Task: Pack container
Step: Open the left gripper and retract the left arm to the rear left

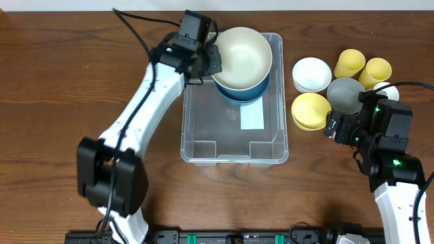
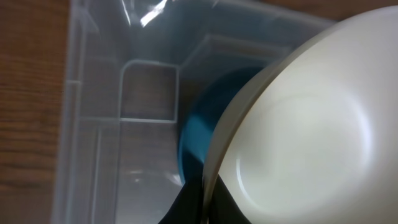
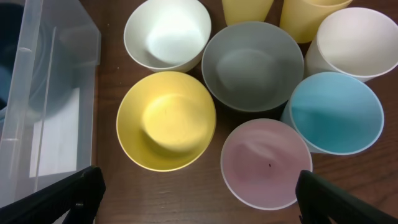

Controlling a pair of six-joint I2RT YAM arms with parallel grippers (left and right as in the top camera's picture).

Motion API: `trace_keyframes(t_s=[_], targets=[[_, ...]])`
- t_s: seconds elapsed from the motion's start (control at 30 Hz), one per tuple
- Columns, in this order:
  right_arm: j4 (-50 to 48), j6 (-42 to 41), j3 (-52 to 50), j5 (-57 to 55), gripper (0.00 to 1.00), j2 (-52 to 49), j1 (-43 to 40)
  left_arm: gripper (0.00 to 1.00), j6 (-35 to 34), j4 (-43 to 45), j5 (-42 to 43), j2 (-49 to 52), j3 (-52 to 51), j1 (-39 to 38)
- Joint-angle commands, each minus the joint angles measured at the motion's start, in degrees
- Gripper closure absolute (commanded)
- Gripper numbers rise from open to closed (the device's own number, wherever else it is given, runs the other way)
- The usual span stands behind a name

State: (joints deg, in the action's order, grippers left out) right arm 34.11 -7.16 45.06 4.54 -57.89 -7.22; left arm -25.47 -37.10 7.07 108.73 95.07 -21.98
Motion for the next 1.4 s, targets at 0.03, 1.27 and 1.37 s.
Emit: trace_keyframes(t_s=[0.03,1.27,1.37], targets=[[0.0,0.4,0.7,0.4,0.01,0.2,-0.2,0.94,-0.3,1.0,-0.7,2.6,1.6,-0.8],[0.0,0.4,0.7,0.4,0.01,0.2,-0.2,0.33,3.0,-12.6,-13.2,-16.3,1.6,18.4],[0.0,0.4,0.7,0.4,0.01,0.2,-0.2,0.19,3.0,-14.6,-13.6,-15.9,1.5,23.1]])
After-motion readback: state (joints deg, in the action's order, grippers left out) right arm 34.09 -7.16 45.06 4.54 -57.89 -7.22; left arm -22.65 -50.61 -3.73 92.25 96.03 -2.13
